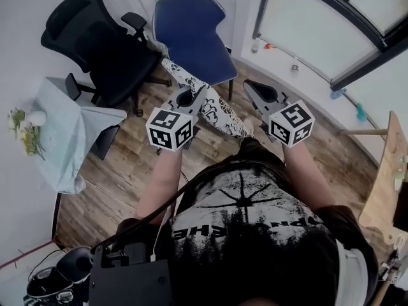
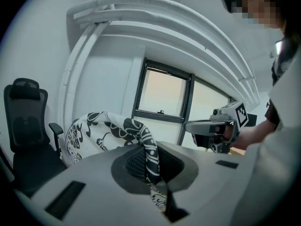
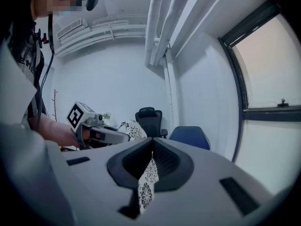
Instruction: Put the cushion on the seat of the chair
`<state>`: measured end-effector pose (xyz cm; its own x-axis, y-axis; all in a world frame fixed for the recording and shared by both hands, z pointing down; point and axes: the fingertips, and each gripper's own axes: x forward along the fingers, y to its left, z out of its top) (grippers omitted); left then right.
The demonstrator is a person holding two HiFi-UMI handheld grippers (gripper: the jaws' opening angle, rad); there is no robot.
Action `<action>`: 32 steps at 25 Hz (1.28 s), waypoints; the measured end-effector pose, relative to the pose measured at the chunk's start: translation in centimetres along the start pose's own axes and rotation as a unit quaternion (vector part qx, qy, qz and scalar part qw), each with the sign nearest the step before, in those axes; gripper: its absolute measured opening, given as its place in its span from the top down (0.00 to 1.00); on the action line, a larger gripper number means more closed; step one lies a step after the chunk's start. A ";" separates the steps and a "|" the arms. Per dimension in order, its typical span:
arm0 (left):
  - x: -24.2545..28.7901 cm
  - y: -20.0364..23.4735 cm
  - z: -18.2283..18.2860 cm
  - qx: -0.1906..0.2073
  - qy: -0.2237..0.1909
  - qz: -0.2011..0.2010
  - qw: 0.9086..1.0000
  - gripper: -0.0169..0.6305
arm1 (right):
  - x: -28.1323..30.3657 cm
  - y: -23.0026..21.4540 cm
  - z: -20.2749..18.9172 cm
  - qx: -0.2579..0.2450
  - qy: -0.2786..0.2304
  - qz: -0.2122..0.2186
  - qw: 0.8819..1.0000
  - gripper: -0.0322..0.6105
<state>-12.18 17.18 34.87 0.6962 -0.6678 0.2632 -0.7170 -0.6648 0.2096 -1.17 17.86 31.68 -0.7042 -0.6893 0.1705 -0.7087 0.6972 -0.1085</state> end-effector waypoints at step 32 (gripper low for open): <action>19.4 13.5 4.5 -0.070 0.026 0.126 0.989 0.94 | 16.7 -21.9 2.1 0.016 0.054 0.143 0.988 0.92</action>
<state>-8.19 -6.26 38.58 0.4942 -0.7861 0.3713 -0.8682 -0.4237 0.2584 2.49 -9.30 34.88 -0.8680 -0.4390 0.2321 -0.4840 0.8525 -0.1975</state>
